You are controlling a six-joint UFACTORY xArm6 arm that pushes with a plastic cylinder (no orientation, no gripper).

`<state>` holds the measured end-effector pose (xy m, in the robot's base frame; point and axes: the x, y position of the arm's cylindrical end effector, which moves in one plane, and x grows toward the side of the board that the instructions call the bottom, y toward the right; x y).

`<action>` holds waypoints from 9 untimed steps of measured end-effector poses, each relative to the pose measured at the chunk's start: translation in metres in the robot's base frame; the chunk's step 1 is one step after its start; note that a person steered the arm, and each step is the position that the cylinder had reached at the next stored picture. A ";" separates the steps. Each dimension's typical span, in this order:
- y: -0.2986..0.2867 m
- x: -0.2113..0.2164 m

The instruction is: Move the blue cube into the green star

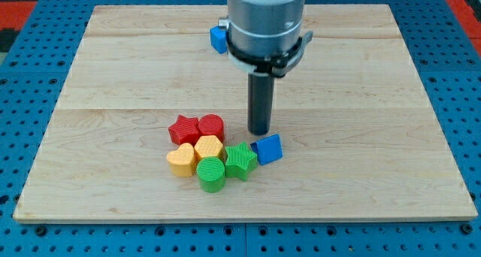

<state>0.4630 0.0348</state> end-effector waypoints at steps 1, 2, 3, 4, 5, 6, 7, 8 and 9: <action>0.033 -0.066; 0.038 -0.129; -0.005 -0.181; -0.060 -0.212; -0.106 -0.196; -0.109 -0.175; -0.107 -0.150; -0.103 -0.120; -0.111 -0.106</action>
<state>0.3572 -0.0765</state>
